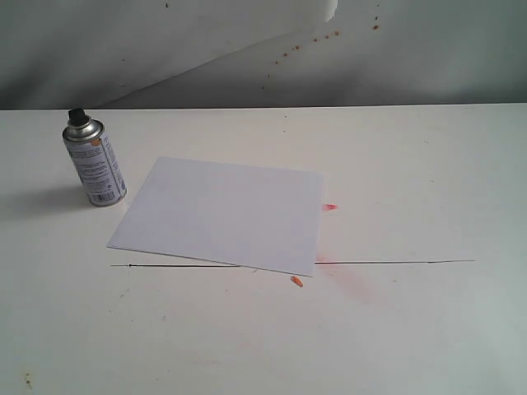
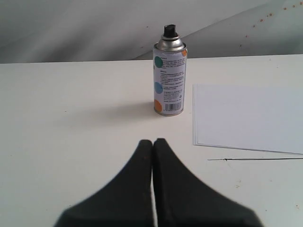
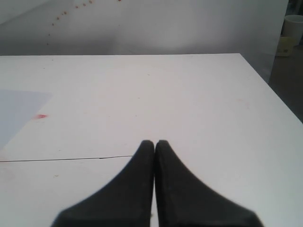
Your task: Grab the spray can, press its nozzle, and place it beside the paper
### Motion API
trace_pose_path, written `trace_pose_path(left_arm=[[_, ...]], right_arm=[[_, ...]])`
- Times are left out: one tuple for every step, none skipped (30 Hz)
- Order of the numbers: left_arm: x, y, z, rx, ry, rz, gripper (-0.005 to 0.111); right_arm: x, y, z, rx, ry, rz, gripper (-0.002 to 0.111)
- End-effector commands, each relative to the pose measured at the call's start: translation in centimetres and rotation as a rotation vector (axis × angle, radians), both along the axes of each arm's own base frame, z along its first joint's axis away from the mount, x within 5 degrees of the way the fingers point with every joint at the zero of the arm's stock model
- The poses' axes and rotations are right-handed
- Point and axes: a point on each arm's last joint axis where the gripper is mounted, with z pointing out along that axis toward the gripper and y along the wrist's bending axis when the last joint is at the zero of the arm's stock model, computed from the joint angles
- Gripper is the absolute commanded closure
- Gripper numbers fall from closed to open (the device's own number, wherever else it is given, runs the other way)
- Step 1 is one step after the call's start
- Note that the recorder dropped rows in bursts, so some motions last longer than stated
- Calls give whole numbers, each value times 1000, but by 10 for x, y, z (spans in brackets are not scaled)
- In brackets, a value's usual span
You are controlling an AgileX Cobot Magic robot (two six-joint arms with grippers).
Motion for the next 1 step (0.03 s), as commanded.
trace_pose_path(left_arm=[[0,0,0,-3,-12,-8,106]], right_arm=[[0,-1,-1,-13,-4,-9,108]])
